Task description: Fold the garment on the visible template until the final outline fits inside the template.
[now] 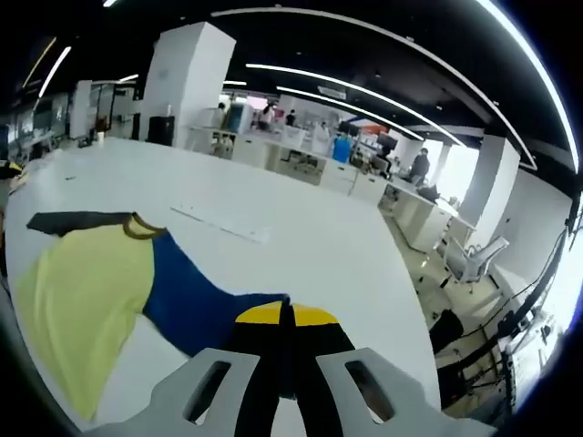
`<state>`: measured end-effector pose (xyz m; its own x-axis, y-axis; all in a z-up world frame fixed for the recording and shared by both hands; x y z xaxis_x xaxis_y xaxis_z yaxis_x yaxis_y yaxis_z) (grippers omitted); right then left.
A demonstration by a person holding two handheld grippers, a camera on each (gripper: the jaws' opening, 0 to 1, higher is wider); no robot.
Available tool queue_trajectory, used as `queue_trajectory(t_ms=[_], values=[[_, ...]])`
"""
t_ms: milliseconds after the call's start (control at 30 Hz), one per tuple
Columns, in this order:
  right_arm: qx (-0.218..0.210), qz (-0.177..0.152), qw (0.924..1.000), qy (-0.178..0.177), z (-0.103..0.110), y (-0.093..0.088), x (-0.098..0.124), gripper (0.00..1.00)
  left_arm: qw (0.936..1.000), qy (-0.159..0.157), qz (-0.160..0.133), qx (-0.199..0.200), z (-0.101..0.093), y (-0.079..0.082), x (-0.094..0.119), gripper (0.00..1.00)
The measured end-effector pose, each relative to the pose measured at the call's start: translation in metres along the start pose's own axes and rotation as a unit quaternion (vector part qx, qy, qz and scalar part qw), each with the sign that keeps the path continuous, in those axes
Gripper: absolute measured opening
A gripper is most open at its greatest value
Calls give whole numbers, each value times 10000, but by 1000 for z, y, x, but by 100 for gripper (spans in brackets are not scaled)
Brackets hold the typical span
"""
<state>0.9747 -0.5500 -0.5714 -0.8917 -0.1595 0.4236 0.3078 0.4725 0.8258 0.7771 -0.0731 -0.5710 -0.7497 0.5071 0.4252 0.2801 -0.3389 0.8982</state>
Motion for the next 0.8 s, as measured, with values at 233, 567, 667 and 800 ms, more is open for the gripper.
queue_trajectory(t_ms=[233, 567, 667, 800], values=[[257, -140, 9995, 138, 11, 35, -8, 1, 9998, 119, -129, 15, 9, 1, 8, 100], [514, -296, 9948, 829, 77, 60, -20, 1, 9995, 179, -240, 120, 11, -4, 17, 100], [547, -319, 9928, 1015, 93, 67, -27, 1, 9995, 164, -228, 130, 11, -6, 16, 100], [541, -372, 9887, 1348, 126, 80, -38, 1, 9995, 126, -249, 154, 10, -7, 16, 100]])
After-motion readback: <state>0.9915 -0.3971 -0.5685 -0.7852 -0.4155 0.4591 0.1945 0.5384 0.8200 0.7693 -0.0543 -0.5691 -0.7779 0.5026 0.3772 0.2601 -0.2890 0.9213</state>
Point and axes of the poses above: the point that each gripper's makers call its tool centre point, and the gripper's own axes: x roughly backward along the fingers, z roughly to its left, y roughly out of its top, the point moved 3 cm from there along x, roughly backward along the fingers, and after that the axes turned 4 degrees about x, right-handed, at the moved point
